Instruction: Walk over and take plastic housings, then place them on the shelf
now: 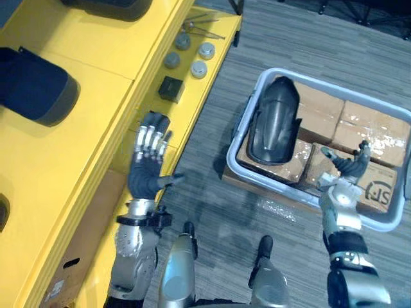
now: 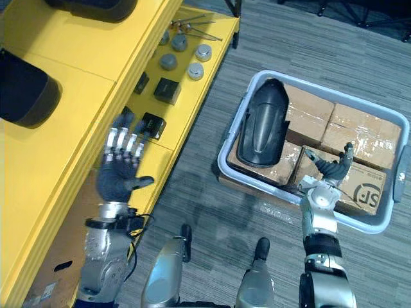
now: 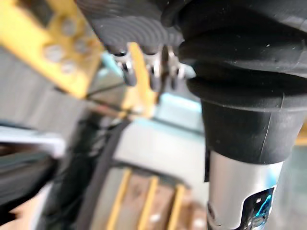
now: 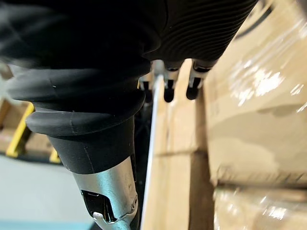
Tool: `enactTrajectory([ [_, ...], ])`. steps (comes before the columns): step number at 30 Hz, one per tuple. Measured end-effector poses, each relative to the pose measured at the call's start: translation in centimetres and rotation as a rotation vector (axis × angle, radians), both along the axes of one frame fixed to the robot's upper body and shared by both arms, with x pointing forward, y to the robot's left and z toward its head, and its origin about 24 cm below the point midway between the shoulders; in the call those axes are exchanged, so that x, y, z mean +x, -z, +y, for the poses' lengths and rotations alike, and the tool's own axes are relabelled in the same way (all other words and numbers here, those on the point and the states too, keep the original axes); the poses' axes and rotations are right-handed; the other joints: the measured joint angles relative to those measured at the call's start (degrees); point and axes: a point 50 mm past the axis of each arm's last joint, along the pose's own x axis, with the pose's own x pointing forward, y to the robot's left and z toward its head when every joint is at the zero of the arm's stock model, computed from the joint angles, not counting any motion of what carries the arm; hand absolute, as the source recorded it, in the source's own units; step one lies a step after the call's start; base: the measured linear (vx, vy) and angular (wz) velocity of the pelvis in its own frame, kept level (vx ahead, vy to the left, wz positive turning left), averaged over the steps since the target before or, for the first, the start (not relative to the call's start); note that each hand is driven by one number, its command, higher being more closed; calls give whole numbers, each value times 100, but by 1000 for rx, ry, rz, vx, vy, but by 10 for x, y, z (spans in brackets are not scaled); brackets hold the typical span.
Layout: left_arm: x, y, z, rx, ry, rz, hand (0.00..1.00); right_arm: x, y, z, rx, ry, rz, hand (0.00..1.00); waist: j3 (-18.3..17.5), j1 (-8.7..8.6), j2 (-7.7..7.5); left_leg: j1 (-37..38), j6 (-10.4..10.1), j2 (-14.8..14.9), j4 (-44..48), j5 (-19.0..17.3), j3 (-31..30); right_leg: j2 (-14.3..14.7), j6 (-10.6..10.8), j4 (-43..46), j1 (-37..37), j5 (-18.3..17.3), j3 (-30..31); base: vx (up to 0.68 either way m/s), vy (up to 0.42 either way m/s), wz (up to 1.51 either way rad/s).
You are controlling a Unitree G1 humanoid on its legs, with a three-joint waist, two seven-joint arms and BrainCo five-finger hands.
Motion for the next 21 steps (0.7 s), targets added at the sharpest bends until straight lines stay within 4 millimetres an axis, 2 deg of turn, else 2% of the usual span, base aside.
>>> enactTrajectory([
  [1, 0, 1, -3, 5, 22, 0, 0, 3, -4, -3, -14, -1, 1, 0, 2, 19, 3, -58, 0, -3, 43, 0, -25, 3, 0, 2, -23, 0, -31, -7, 25, 11],
  [2, 1, 3, -10, -7, 70, 7, 0, 6, -10, -10, -27, 7, 11, 0, 23, 111, 37, -115, 0, -4, 87, 0, -60, 6, 0, 43, -71, 0, -37, -15, 24, 8],
  [4, 2, 4, -16, -5, 116, 14, 0, 11, -21, -18, -43, 15, 14, 0, 141, 137, 128, -135, 0, -12, 125, -1, -157, 15, 0, 147, -84, 0, -94, -31, 35, 8],
  [8, 3, 14, -26, 8, 168, 60, 0, 20, -28, -23, -65, 7, 57, 0, 263, 224, 175, -199, 1, -13, 160, -2, -220, 16, -1, 250, -163, -1, -182, -59, 28, 4],
  [11, 6, 20, -36, 23, 210, 94, 0, 22, -36, -38, -65, 35, 101, 0, 311, 320, 275, -423, 8, -17, 324, -8, -312, 39, -1, 274, -239, -2, -339, -71, 34, 10],
  [15, 7, 29, -37, 5, 221, 145, 0, 27, -45, -45, -56, 31, 132, 0, 324, 458, 322, -483, 23, -19, 352, 8, -325, 29, 0, 343, -314, -3, -357, -49, 29, 1],
  [18, 8, 37, -37, 6, 218, 180, 0, 33, -63, -49, -77, 22, 142, 0, 320, 512, 351, -673, 40, -32, 438, 21, -358, 22, 2, 394, -469, -3, -379, -33, 34, 4],
  [21, 8, 43, -38, -20, 219, 221, 0, 31, -64, -57, -64, 15, 188, 0, 317, 621, 356, -740, 50, -67, 447, 42, -432, 10, 3, 402, -478, -3, -477, -9, 24, 11],
])
